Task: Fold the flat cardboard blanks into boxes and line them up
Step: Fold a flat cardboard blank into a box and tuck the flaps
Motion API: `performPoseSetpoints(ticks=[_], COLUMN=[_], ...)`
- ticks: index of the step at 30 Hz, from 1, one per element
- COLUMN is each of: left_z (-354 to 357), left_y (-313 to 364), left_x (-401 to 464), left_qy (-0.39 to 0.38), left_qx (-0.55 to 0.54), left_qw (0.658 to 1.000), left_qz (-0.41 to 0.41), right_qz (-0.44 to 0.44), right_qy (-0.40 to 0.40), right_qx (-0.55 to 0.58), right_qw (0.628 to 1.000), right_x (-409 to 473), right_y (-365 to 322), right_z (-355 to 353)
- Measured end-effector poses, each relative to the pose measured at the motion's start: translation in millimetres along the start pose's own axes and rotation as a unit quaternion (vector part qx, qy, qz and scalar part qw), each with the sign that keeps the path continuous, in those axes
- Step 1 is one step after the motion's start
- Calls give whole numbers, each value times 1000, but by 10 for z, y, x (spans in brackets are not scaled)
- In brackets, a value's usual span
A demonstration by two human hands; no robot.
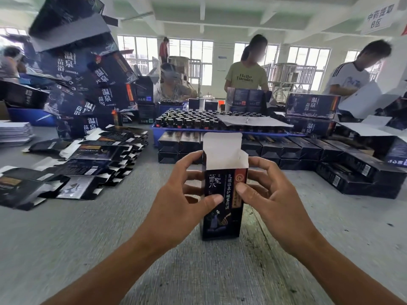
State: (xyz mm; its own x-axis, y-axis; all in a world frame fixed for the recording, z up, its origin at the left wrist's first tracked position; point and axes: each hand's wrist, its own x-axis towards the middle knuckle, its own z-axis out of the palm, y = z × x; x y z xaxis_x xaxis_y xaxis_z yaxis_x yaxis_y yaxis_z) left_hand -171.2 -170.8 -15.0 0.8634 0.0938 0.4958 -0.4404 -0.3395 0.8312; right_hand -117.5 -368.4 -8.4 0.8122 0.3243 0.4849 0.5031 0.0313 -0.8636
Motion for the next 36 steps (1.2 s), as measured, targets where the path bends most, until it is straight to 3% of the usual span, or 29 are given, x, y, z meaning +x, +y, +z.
performPoseSetpoints(ticks=[4,11,21,36], left_z=[22,7,24,45], left_y=[18,31,150,141], left_x=[-29,-26,-30,-51], left_qy=[2,15,35,54], left_qx=[20,-44,-49,-55], left_qw=[999,998,996,995], left_qz=[47,38,65,67], right_qz=[-22,-23,-51,-72], right_qy=[-21,-53,-2,34], right_qx=[-25,-52,39,4], right_qw=[999,997,998,997], right_x=[-14,-40,-50,-69], right_y=[-44,-76,-133,-171], right_z=[-1,-14,45,74])
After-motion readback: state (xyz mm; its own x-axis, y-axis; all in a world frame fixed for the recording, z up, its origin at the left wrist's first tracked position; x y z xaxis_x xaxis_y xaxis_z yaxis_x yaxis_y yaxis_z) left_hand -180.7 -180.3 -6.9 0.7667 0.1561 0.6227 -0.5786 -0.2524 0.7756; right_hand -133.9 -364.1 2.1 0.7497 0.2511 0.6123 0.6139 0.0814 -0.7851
